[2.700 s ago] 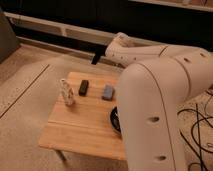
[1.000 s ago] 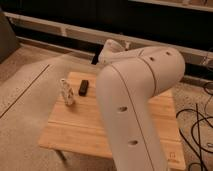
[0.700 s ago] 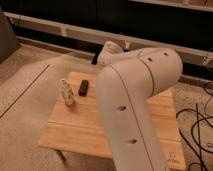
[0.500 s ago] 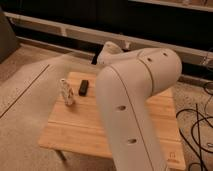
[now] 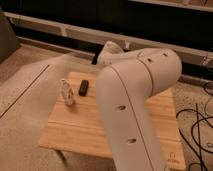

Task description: Place the pepper in the ceramic cup

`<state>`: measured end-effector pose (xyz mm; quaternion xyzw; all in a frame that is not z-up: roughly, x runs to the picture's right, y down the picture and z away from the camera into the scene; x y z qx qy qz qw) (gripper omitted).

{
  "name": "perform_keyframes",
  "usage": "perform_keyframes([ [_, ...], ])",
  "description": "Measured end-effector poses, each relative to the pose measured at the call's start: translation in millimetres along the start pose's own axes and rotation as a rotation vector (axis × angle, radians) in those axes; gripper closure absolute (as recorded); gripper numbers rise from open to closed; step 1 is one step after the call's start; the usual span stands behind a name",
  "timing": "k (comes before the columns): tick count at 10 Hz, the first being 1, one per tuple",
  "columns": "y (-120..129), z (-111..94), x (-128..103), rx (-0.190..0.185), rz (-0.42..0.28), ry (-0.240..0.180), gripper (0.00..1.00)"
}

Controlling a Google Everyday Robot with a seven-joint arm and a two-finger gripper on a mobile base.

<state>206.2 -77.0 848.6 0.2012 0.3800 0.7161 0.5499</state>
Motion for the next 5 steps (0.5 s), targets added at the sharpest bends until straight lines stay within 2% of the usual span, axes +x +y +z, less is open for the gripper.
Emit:
perform_keyframes([
  [5, 0.2, -0.7, -2.1, -0.007, 0.005, 0.006, 0.20],
])
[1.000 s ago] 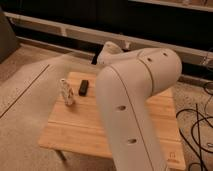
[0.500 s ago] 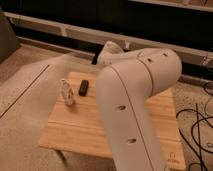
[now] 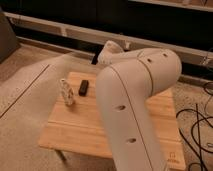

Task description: Place the pepper in the ceramic cup

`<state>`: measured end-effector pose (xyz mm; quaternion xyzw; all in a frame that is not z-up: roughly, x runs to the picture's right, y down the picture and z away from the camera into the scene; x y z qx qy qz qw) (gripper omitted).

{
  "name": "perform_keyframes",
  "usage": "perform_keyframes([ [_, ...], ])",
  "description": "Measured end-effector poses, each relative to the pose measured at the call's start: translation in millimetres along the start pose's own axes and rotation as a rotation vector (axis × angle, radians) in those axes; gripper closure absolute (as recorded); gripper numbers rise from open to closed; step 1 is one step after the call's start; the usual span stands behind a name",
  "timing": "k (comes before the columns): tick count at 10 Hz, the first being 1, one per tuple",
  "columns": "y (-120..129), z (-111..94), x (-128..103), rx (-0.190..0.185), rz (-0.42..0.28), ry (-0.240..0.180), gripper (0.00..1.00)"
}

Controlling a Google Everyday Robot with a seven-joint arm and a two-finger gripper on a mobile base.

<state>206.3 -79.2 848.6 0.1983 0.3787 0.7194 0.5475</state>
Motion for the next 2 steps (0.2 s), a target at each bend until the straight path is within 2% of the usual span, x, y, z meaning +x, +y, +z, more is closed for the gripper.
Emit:
perform_keyframes([
  [2, 2.0, -2.2, -0.5, -0.013, 0.003, 0.004, 0.20],
])
